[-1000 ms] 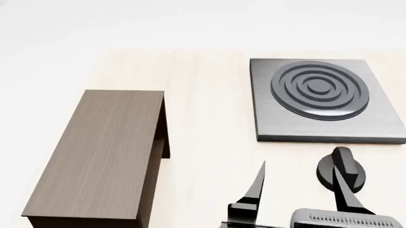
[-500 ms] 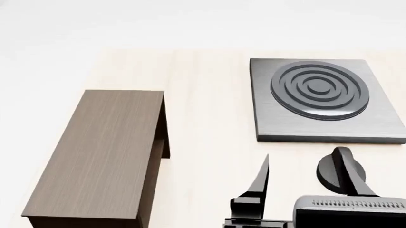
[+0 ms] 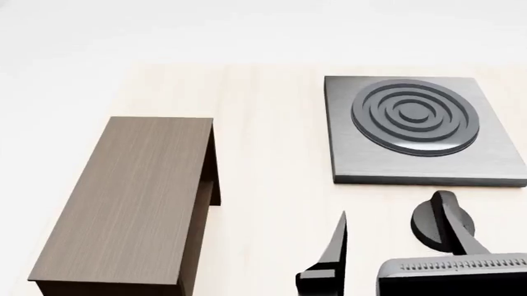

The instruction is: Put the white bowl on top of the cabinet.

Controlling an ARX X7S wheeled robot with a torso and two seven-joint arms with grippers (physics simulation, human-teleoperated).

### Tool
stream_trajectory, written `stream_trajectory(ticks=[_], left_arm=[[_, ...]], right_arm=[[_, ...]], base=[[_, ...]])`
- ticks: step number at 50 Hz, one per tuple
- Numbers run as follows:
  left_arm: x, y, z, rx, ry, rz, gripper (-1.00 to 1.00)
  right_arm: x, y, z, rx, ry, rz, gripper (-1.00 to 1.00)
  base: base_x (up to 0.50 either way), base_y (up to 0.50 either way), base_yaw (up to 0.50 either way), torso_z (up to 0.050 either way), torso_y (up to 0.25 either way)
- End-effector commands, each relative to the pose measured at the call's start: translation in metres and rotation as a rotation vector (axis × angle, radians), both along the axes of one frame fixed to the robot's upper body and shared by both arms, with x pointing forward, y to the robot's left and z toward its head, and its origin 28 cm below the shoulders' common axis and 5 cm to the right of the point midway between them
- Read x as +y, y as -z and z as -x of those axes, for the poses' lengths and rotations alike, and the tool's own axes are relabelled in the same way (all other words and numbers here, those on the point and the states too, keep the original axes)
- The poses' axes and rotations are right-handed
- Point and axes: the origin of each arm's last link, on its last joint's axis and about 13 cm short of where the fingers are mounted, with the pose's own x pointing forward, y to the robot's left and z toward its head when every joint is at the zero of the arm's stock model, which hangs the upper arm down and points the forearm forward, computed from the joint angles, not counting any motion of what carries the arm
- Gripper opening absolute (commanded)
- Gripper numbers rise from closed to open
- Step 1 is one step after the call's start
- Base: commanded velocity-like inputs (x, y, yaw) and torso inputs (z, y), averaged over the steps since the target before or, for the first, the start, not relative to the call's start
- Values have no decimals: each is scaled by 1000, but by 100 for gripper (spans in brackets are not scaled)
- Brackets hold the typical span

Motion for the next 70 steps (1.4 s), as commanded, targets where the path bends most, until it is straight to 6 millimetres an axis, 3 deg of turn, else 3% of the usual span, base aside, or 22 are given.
stream_trajectory(ticks=[1, 28, 34, 45, 54, 70], left_arm=[[0, 1, -1, 1, 2, 1, 100], [0, 1, 0, -1, -1, 2, 100], [0, 1, 1, -1, -3, 3, 100], [0, 2, 0, 0, -3, 7, 100], [0, 3, 0, 3, -1, 8, 100], [0, 3, 1, 2, -3, 11, 100]], right_arm=[[-2, -4, 5, -9, 8, -26, 100], [-5, -4, 8, -52, 15, -79, 100], [-5, -3, 4, 27, 34, 9, 100], [-29, 2, 2, 82, 179, 29, 100], [-47, -8, 9, 79, 278, 9, 100], [-57, -35, 21, 46, 334, 17, 100]], base=[[164, 0, 0, 0, 0], [103, 0, 0, 0, 0], [0, 0, 0, 0, 0], [0, 0, 0, 0, 0], [0, 0, 0, 0, 0], [0, 0, 0, 0, 0]])
